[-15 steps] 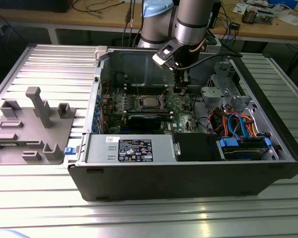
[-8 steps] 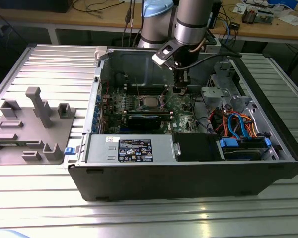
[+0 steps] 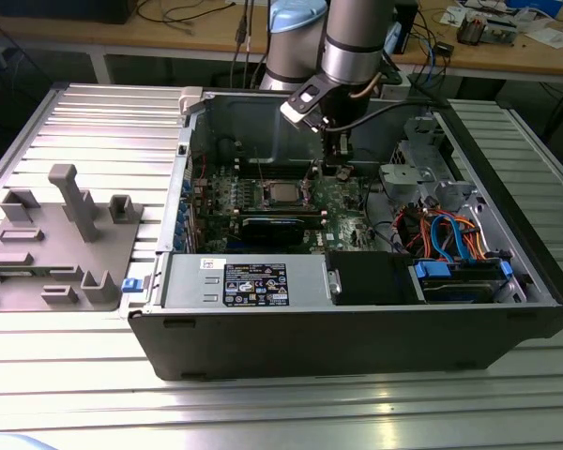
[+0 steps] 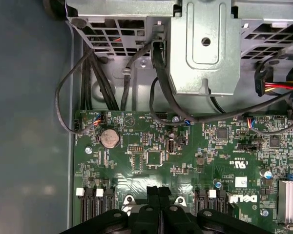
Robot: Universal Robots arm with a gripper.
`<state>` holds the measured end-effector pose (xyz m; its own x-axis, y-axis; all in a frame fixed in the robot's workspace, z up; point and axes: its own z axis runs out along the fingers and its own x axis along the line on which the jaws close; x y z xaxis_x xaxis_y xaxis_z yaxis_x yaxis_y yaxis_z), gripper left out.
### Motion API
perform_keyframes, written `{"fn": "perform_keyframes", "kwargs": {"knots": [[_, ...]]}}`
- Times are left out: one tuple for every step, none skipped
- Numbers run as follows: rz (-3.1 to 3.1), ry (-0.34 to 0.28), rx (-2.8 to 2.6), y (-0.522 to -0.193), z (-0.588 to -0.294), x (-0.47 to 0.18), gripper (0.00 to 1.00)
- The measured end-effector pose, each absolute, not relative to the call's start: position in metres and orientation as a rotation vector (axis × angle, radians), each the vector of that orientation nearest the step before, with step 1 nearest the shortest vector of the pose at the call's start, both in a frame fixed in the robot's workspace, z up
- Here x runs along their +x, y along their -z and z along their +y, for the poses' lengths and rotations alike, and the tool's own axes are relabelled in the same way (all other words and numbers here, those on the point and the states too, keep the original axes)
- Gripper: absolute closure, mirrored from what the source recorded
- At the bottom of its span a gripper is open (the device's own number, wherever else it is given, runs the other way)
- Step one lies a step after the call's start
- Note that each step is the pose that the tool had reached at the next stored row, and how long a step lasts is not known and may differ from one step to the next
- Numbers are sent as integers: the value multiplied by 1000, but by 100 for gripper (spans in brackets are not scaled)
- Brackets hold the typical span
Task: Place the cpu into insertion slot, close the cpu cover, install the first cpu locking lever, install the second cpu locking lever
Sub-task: 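Close the cpu cover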
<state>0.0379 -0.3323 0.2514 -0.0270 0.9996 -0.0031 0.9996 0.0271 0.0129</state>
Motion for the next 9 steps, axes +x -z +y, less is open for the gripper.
{"fn": "perform_keyframes", "kwargs": {"knots": [[2243, -11, 2183, -251, -332, 37, 89], [2243, -11, 2183, -251, -332, 35, 89], [2243, -11, 2183, -251, -332, 34, 89], [2243, -11, 2183, -251, -332, 33, 89], [2243, -11, 2183, -251, -332, 32, 89], [2243, -11, 2183, -251, -332, 31, 89], [2243, -11, 2183, -251, -332, 31, 89], [2243, -11, 2183, -251, -332, 30, 89], [2243, -11, 2183, -251, -332, 29, 89]]}}
